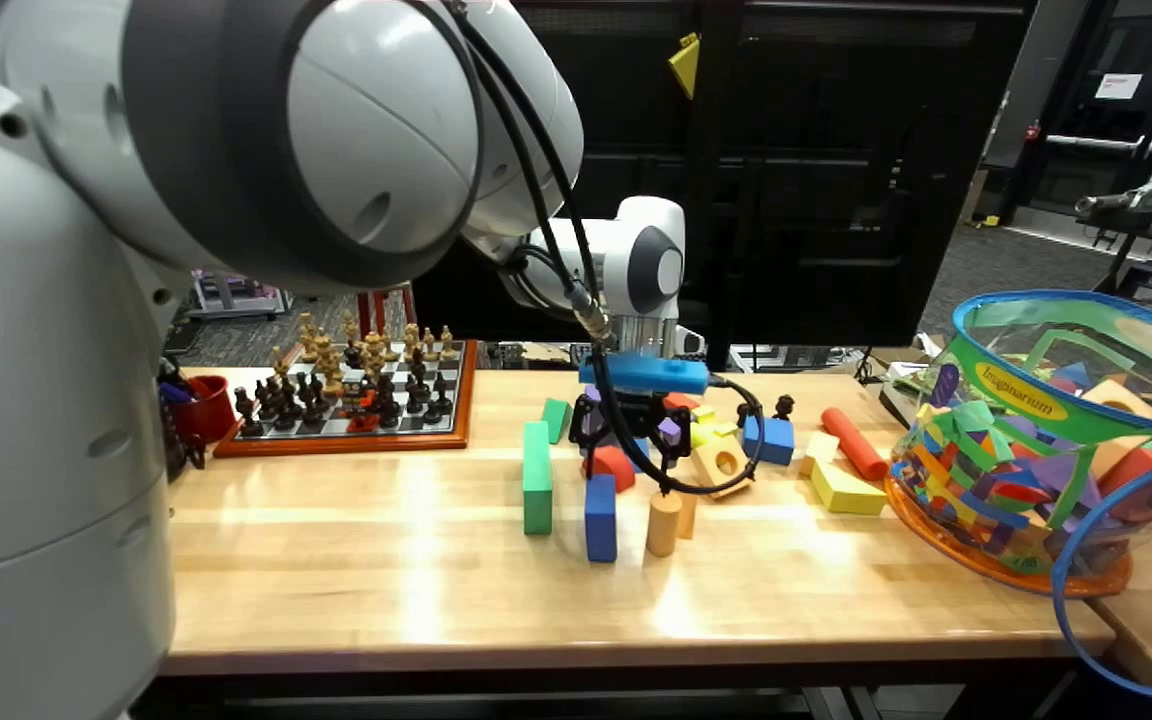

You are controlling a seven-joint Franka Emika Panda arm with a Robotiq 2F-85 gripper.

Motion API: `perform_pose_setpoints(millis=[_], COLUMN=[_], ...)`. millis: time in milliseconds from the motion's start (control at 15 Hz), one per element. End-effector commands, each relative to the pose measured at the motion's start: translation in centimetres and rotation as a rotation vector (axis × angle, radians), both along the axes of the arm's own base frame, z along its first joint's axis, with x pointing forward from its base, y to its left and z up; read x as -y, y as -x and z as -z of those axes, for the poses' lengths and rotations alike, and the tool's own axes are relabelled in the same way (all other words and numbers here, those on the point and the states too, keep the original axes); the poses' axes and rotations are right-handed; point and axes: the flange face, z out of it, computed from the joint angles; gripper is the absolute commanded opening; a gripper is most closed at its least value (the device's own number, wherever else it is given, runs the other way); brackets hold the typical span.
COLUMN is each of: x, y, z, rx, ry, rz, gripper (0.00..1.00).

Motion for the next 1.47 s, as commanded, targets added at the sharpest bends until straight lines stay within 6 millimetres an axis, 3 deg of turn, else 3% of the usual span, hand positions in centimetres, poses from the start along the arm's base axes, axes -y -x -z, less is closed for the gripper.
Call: perform_pose_setpoints(millis=[0,400,733,1400], x=[-0.4,-0.5,-0.8,-0.9], y=[0.9,2.1,3.0,2.5], z=[-1.3,-2.7,-1.6,-0.2], rx=[0.02,0.047,0.026,-0.019], ry=[0.013,0.014,0.002,-0.001], rz=[0.012,0.034,0.026,0.033], gripper=[1.0,1.0,1.0,1.0])
